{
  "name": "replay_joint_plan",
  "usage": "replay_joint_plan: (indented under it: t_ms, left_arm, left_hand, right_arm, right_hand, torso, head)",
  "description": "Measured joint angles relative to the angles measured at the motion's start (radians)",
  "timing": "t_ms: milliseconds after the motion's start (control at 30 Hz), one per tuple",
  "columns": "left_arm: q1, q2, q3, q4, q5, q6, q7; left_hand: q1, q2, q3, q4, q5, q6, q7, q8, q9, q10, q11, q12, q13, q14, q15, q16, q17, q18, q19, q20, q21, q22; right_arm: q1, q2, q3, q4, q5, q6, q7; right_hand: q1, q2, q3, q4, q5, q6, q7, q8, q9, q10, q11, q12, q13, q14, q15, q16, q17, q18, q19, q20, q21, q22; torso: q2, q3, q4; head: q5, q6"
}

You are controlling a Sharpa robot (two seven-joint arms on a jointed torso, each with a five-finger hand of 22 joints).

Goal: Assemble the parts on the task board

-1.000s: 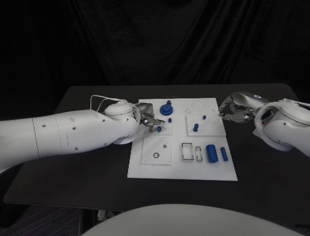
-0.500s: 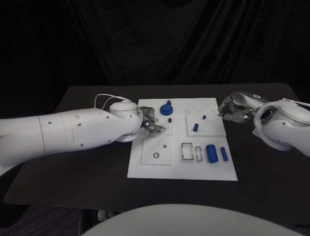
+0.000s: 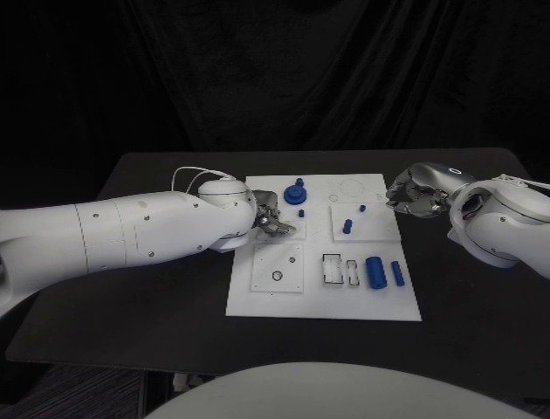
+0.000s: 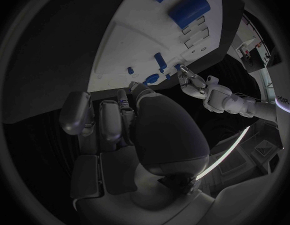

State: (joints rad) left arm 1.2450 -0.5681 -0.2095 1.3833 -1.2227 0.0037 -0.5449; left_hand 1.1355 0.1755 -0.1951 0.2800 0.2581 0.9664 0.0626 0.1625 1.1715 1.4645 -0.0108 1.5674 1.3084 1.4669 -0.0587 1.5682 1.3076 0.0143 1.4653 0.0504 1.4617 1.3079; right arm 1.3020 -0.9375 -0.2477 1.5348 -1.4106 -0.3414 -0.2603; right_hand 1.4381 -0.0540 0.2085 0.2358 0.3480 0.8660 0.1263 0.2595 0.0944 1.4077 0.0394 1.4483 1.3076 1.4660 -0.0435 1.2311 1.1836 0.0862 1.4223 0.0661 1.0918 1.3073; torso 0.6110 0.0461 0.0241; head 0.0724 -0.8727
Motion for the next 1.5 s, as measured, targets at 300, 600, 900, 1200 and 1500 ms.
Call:
replay_joint_plan:
  t_ms: [300, 600, 900, 1200, 1500]
  left_arm:
    - [0.0, 0.009, -0.001, -0.013, 0.005, -0.007, 0.005]
    - [-0.001, 0.017, -0.002, -0.025, 0.007, -0.008, 0.003]
    - [-0.001, 0.022, -0.002, -0.028, 0.007, -0.009, 0.003]
    - [-0.002, 0.022, -0.001, -0.03, 0.008, -0.009, 0.004]
    - [-0.003, 0.022, -0.002, -0.03, 0.008, -0.015, 0.01]
  left_hand:
    - [0.004, 0.004, 0.003, 0.003, 0.07, 0.0, 0.0, -0.011, -0.009, 0.0, 0.0, 0.0, 0.0, 0.0, 0.0, 0.0, 0.0, 0.0, 0.0, 0.0, 0.0, 0.0]
    - [0.015, 0.015, 0.011, 0.006, 0.169, 0.0, 0.0, -0.016, -0.016, 0.0, 0.0, 0.001, 0.002, 0.0, 0.0, 0.0, 0.0, 0.0, 0.0, 0.0, 0.0, 0.0]
    - [0.06, 0.003, 0.053, 0.0, 0.209, 0.004, -0.004, -0.018, -0.016, -0.001, 0.001, 0.004, 0.002, 0.0, 0.0, 0.0, 0.0, 0.0, 0.0, 0.0, -0.002, 0.0]
    - [0.12, -0.047, 0.184, 0.004, 0.269, 0.009, -0.009, -0.018, -0.015, -0.001, -0.005, 0.004, -0.001, 0.0, -0.008, 0.0, 0.0, 0.0, 0.0, 0.0, -0.002, 0.0]
    - [0.073, -0.14, 0.428, 0.005, 0.217, 0.015, -0.01, -0.018, -0.005, 0.003, -0.009, 0.004, 0.0, 0.0, -0.008, 0.0, 0.0, 0.0, 0.0, 0.0, -0.002, 0.0]
  right_arm:
    - [0.0, -0.001, 0.0, 0.002, 0.0, 0.001, -0.001]
    - [0.0, -0.001, 0.0, 0.004, 0.0, 0.002, -0.003]
    - [0.0, -0.001, 0.0, 0.004, 0.0, 0.003, -0.004]
    - [0.0, -0.001, 0.0, 0.004, 0.0, 0.004, -0.005]
    - [0.0, 0.0, 0.0, 0.004, 0.001, 0.004, -0.006]
  right_hand:
    - [0.0, 0.0, 0.0, 0.0, 0.0, 0.0, 0.0, 0.0, 0.0, 0.0, 0.0, 0.0, 0.0, 0.0, 0.0, 0.0, 0.0, 0.0, 0.0, 0.0, 0.0, 0.001]
    - [0.0, 0.0, 0.001, -0.001, 0.0, 0.0, 0.0, 0.0, 0.0, 0.0, 0.0, 0.0, 0.0, 0.0, 0.0, 0.0, 0.0, 0.0, 0.0, 0.0, -0.001, 0.001]
    - [0.0, 0.0, 0.003, -0.003, 0.0, 0.0, 0.0, 0.0, 0.0, 0.0, 0.0, 0.0, 0.0, 0.0, 0.0, 0.0, 0.0, 0.0, 0.0, 0.0, -0.006, 0.001]
    - [0.0, 0.0, 0.003, -0.003, 0.0, 0.0, 0.0, 0.0, -0.001, 0.0, 0.0, 0.0, 0.0, 0.0, 0.0, 0.0, 0.0, 0.0, 0.0, 0.0, -0.006, 0.0]
    - [0.0, 0.0, 0.003, -0.003, 0.0, 0.0, 0.0, 0.0, -0.001, 0.0, 0.0, 0.0, 0.0, 0.0, 0.0, 0.0, -0.001, 0.0, 0.0, 0.0, -0.006, 0.0]
  torso:
    - [0.001, 0.0001, 0.0006]
    - [0.002, 0.0002, 0.0005]
    - [0.002, 0.0005, 0.001]
    - [0.001, 0.0004, 0.0006]
    - [0.0, 0.0001, 0.0001]
  head:
    - [-0.001, 0.0]
    - [-0.002, 0.0]
    - [-0.004, 0.0]
    - [-0.002, 0.0]
    - [-0.003, 0.0]
